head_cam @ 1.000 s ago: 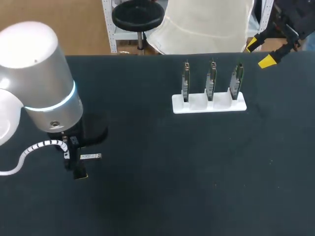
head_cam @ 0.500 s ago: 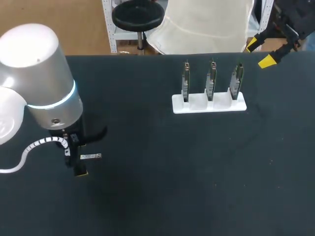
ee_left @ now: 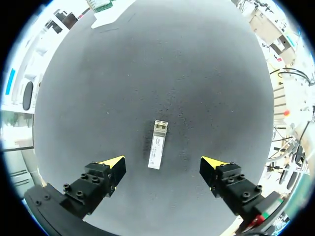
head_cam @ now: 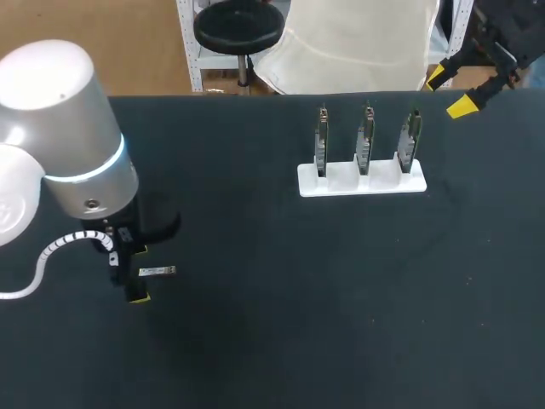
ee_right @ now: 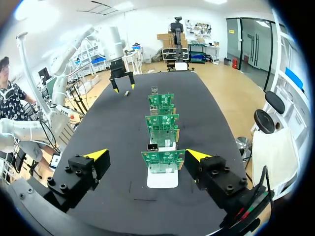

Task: Pick up the optical module with the left hand, and insert it into the network port with the right hand.

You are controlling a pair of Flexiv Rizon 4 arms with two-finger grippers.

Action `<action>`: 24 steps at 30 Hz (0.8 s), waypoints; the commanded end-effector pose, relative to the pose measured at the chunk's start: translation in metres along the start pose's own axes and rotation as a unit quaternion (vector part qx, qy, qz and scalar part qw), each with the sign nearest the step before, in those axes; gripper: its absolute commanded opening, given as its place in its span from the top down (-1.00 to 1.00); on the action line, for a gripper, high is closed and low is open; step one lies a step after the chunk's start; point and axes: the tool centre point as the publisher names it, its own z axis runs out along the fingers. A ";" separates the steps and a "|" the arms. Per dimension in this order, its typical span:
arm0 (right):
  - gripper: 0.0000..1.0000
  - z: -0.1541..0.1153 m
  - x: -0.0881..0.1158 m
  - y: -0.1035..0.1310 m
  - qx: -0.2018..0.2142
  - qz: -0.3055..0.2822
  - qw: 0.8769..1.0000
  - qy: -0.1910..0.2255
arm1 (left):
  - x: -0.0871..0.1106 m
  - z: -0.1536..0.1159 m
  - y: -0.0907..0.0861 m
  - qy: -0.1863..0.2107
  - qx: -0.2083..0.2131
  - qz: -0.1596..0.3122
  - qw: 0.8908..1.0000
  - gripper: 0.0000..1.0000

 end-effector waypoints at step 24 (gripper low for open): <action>-1.00 0.000 0.000 0.000 0.001 0.000 1.000 0.000 | 0.001 0.018 -0.003 0.011 0.024 0.011 1.000 -1.00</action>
